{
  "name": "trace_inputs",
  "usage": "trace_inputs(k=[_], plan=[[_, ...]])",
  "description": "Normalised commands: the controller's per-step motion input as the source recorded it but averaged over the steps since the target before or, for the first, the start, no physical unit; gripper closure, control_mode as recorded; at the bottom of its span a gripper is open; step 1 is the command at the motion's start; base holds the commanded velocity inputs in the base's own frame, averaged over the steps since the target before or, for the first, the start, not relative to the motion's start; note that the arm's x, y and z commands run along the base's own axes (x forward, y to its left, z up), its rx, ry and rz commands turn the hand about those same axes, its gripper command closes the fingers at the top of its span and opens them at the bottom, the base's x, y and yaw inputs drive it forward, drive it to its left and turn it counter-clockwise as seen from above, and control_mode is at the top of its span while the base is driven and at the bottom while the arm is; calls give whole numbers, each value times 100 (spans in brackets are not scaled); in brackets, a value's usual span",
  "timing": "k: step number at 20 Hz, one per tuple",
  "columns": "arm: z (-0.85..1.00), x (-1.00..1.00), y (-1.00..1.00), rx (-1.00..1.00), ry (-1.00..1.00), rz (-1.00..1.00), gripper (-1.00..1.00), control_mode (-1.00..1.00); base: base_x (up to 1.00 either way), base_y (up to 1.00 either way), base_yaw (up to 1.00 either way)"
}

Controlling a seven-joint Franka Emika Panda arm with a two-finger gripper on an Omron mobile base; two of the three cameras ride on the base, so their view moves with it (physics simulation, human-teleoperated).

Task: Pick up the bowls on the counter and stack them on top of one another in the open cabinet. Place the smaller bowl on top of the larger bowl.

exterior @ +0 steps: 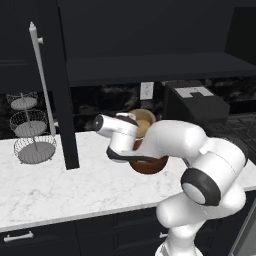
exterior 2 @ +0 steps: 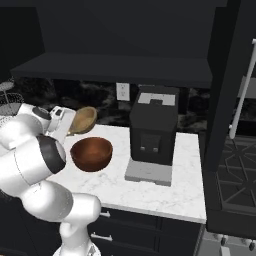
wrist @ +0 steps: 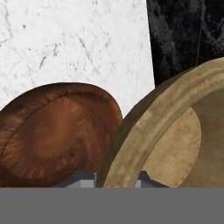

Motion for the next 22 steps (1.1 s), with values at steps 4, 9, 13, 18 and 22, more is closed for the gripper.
trace_inputs(k=[4,9,13,18,22], plan=[[-33,-25,-24,0,11,-3,100,-100,0,0,0],[-41,-4,-1,0,16,0,100,-100,0,0,0],[-35,0,-19,1,14,0,100,-100,0,0,0],[-16,0,-6,7,11,0,-100,-100,0,0,0],[0,1,0,0,1,0,-100,-100,0,0,0]])
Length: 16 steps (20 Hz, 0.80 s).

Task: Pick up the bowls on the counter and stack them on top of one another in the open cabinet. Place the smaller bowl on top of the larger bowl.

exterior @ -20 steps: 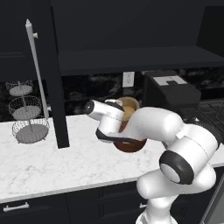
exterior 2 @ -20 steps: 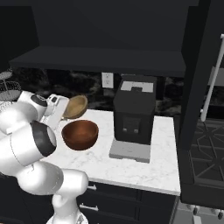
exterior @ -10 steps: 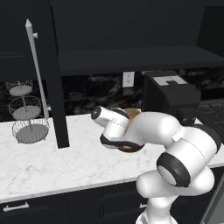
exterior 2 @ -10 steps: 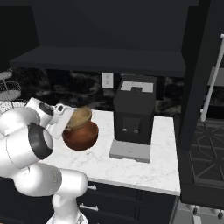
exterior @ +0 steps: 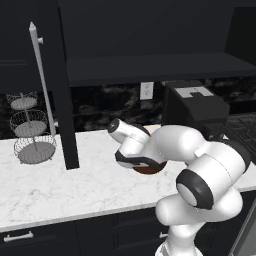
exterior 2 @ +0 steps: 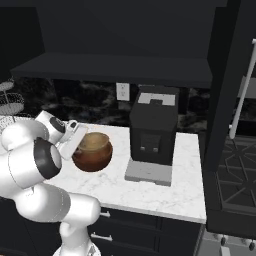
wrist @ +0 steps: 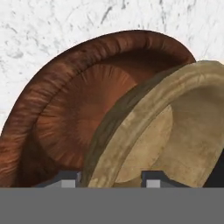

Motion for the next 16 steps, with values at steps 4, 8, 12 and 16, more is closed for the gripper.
trace_inputs(k=[4,8,12,16], plan=[[21,-4,0,5,0,0,-100,-100,0,0,0],[76,-55,0,12,0,0,-100,-100,0,0,0],[22,-55,0,6,10,0,-100,-100,0,0,0],[-57,-1,0,0,25,0,-100,-100,0,0,0]])
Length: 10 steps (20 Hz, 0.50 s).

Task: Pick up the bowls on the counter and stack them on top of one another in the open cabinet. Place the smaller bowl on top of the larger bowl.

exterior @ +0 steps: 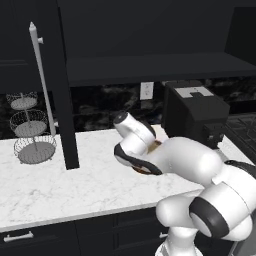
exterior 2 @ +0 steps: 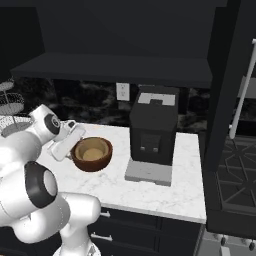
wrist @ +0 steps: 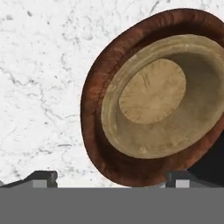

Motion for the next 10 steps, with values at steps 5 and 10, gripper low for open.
trace_inputs(k=[5,10], plan=[[-62,2,0,0,28,0,-100,-100,0,0,0],[-41,5,0,0,19,1,-100,-100,0,0,0]])
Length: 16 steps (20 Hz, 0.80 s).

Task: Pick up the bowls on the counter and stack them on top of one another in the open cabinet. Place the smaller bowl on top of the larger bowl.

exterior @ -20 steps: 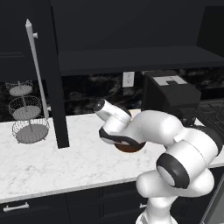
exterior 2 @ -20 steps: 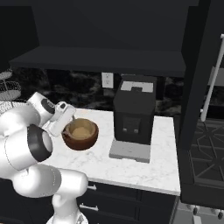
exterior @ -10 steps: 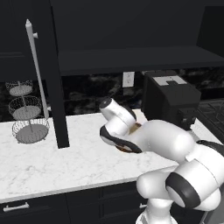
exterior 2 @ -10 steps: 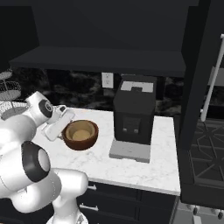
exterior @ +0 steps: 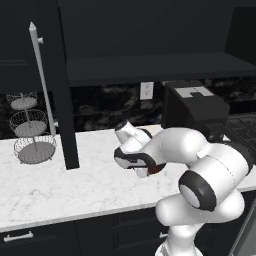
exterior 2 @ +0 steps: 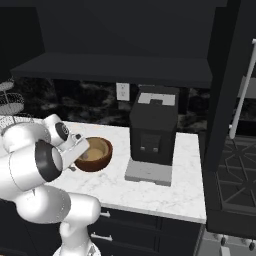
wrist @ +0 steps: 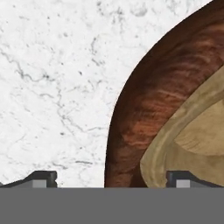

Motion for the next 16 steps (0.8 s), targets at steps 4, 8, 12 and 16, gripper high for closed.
trace_inputs(k=[4,8,12,16], plan=[[-11,7,0,0,1,1,100,-100,0,0,0],[0,0,0,0,-1,0,100,-100,0,0,0],[9,-4,0,1,-12,0,100,-100,0,0,0],[84,-67,0,4,-35,6,100,-100,0,0,0]])
